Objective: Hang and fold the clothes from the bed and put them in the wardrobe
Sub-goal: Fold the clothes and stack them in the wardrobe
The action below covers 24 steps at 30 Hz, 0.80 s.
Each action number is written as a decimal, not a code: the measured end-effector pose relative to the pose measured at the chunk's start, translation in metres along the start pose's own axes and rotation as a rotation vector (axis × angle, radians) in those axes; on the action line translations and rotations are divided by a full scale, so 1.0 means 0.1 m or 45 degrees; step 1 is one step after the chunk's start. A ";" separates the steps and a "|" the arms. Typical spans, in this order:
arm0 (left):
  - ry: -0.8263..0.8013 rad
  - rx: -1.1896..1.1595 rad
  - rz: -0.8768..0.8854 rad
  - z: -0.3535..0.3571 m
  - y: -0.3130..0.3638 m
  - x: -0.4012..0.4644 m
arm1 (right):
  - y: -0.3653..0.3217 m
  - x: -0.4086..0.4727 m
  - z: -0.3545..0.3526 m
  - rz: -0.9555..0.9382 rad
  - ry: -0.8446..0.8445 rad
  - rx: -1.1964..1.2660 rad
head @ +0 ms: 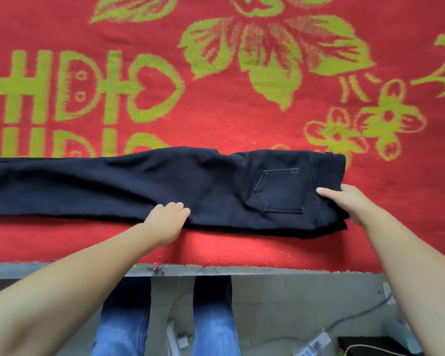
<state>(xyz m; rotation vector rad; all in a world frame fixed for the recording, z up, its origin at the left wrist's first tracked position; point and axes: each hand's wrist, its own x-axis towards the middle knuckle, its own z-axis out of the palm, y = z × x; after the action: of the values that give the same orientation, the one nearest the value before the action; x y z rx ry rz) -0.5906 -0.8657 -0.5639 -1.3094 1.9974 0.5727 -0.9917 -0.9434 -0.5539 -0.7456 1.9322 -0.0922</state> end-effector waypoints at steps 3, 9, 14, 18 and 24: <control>0.124 -0.756 -0.013 -0.13 0.13 0.05 | -0.21 -0.24 -0.02 -0.219 0.067 -0.044; -0.166 -2.495 -0.136 -0.92 0.64 0.15 | -0.81 -1.18 0.50 -0.693 0.028 -0.118; -0.059 -3.090 -0.057 -1.00 0.20 -0.04 | -1.22 -1.63 1.75 -0.816 -0.157 -0.335; 0.122 -2.640 -0.402 -0.63 -0.43 -0.17 | -1.19 -1.51 2.49 -0.643 -0.553 -0.397; 0.638 -1.310 -0.472 -0.28 -0.38 -0.10 | -0.92 -1.11 2.05 -0.601 0.166 -0.113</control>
<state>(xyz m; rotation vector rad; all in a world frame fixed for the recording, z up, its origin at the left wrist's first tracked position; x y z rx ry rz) -0.5609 -0.8932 -0.5377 -2.5741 1.7455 1.2665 -0.7451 -0.9058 -0.5294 -1.2714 1.8546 -0.3531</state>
